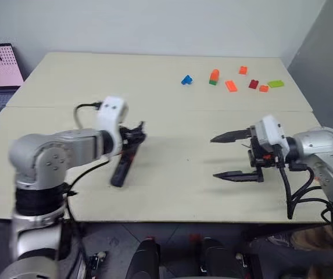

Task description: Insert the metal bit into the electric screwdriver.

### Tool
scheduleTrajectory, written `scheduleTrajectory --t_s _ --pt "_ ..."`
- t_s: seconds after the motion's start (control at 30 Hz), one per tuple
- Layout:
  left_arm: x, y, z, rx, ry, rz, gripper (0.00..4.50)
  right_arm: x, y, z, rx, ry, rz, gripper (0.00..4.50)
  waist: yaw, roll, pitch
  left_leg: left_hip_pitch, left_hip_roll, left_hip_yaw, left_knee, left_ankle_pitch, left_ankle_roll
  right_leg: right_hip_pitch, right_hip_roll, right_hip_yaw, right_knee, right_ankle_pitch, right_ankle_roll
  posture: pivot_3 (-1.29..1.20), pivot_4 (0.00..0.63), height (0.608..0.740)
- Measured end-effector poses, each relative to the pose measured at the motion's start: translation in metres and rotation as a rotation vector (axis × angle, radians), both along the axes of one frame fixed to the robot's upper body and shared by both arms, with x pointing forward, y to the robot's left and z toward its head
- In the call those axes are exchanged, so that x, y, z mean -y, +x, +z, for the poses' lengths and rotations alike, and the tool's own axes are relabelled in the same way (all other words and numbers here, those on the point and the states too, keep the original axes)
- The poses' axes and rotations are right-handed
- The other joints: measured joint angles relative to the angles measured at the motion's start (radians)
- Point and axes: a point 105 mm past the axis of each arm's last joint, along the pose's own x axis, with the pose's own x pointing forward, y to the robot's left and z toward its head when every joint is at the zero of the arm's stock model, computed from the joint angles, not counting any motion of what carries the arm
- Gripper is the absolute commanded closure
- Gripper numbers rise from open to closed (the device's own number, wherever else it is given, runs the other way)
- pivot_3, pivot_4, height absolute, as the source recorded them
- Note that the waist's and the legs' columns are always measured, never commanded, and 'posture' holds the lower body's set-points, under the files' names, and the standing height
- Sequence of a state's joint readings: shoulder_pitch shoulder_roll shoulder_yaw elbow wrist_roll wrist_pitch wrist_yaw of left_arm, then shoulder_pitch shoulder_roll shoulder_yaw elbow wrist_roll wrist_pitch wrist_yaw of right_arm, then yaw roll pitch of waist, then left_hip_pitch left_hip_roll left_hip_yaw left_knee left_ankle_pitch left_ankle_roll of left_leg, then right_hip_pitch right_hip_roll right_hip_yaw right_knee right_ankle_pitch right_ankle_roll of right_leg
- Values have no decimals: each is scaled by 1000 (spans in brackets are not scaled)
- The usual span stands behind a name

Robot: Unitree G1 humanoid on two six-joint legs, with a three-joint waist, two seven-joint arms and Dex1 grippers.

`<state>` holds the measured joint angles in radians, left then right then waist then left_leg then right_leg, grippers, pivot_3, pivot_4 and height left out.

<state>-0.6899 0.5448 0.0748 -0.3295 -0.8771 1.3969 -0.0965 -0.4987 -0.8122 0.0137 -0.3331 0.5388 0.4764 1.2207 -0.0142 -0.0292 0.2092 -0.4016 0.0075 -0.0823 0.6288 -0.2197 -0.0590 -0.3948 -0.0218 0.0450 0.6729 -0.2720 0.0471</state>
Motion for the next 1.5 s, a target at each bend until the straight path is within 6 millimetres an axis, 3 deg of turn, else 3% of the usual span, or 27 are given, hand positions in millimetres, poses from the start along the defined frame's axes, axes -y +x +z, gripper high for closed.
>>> scheduleTrajectory --t_s 0.1,0.23,0.3,0.43,0.6,0.87,1.13,1.33,1.5 --pt "19 3 2 53 -43 -42 2841 3 1 5 -1 29 -44 0 -12 0 0 0 1 0 -1 0 0 -1 1 0 1 1 -1 0 150 740" --pt "59 10 17 250 -217 -111 2841 10 -4 9 -20 87 -125 0 -6 1 0 0 0 0 0 0 0 1 1 0 -1 3 -5 0 150 740" --pt "76 8 12 301 -263 -155 2841 10 -5 6 -32 91 -147 0 -5 0 0 0 0 1 0 0 0 1 1 1 -2 3 -4 0 150 740" --pt "83 11 2 382 -271 -163 2841 10 -4 6 -16 100 -188 0 -12 0 0 1 1 2 0 0 0 1 2 2 0 0 1 0 150 740" --pt "83 15 -16 465 -281 -128 2841 7 -4 7 5 117 -217 0 -12 0 0 1 1 2 1 0 1 1 2 2 0 1 1 0 150 740" --pt "76 1 -21 541 -278 -135 2841 6 -4 7 9 116 -220 0 -14 1 -1 5 1 1 0 0 1 5 2 2 0 0 1 0 150 740" --pt "34 -23 -17 545 -226 -90 2842 7 -6 5 6 87 -205 0 -23 2 -2 8 4 1 0 0 1 6 5 1 1 0 0 0 150 740" --pt "14 -41 -18 518 -182 -104 2842 10 -6 1 -5 40 -200 0 -29 2 -2 11 5 2 0 0 1 7 5 2 2 -3 -6 0 150 740" --pt "9 -49 -18 517 -183 -100 2843 12 -4 -6 -28 11 -197 0 -27 2 -3 10 4 3 0 0 1 7 5 3 1 -3 -6 0 150 740"
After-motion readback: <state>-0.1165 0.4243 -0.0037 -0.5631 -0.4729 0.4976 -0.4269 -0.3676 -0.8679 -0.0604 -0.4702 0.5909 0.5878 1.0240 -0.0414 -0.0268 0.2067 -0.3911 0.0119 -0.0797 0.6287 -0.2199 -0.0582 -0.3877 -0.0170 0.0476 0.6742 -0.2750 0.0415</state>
